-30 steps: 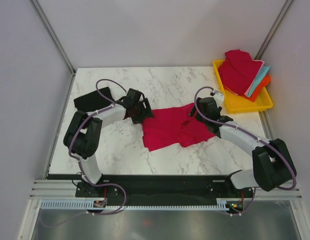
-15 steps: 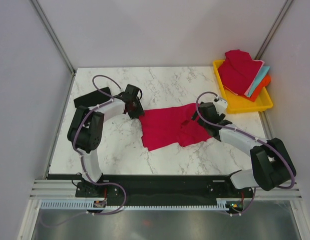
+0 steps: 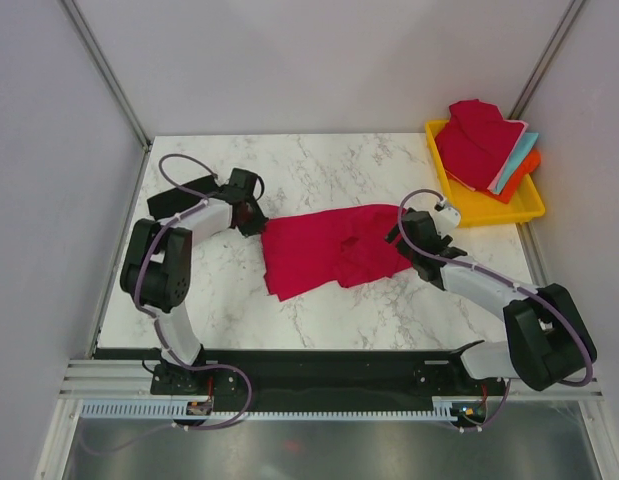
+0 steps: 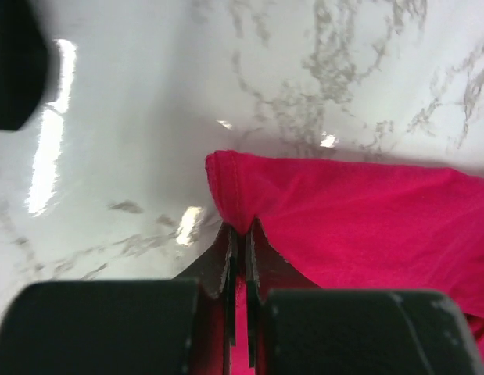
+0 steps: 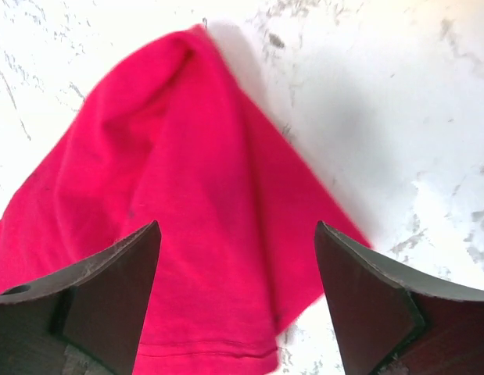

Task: Fold and stack the t-shirts
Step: Flatten the tshirt out

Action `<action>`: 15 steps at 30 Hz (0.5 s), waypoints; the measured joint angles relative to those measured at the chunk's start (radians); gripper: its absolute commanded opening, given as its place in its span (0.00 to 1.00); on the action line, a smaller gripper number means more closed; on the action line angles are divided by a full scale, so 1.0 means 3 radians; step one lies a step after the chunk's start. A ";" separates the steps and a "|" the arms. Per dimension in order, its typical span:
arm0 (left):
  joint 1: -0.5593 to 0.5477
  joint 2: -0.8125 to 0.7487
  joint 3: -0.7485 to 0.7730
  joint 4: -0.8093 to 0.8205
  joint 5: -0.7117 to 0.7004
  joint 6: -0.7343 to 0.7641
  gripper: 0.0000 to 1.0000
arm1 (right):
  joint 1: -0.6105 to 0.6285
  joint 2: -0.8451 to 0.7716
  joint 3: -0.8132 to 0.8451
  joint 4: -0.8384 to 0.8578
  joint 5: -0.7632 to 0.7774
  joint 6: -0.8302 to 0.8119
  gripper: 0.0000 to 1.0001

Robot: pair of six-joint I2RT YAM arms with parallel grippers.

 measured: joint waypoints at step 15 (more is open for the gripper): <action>0.0408 -0.0356 -0.0319 -0.0022 -0.0258 -0.0352 0.02 | 0.0587 0.0306 -0.0005 0.0131 -0.0230 0.0300 0.76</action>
